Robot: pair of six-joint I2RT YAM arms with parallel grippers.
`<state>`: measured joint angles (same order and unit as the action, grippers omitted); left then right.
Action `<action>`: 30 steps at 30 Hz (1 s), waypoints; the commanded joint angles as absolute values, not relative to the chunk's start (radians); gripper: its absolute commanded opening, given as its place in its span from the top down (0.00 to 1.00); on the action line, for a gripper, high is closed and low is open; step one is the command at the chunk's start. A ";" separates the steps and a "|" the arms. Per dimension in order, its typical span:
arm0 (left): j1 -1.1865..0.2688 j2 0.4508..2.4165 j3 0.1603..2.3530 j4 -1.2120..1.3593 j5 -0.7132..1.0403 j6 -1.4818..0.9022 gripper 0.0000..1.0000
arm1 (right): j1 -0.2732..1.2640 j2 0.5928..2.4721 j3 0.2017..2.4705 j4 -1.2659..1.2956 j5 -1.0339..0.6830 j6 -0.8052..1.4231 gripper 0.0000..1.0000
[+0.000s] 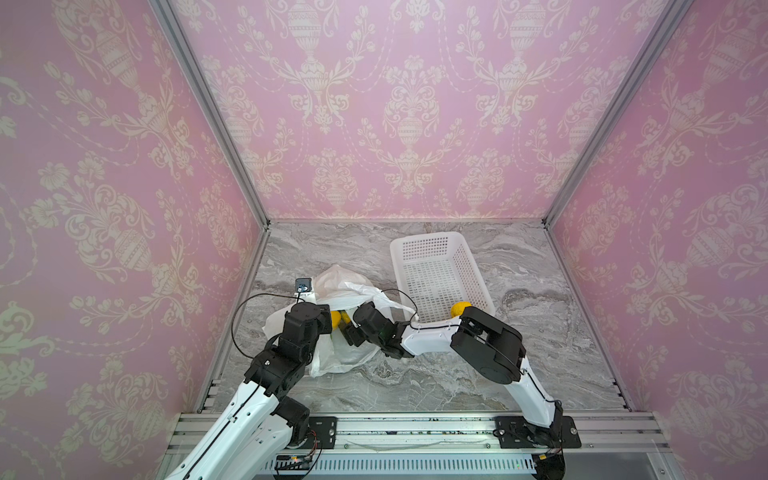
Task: Untie the knot of the plastic bag and take out the fruit
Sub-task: 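Grasp the green-and-orange papaya with the right gripper and lift it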
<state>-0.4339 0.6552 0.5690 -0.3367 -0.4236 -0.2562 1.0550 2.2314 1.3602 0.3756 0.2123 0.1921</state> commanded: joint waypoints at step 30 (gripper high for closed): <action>-0.426 0.656 0.561 -0.320 -0.414 -0.267 1.00 | 1.135 1.530 0.740 0.635 0.140 -0.004 0.77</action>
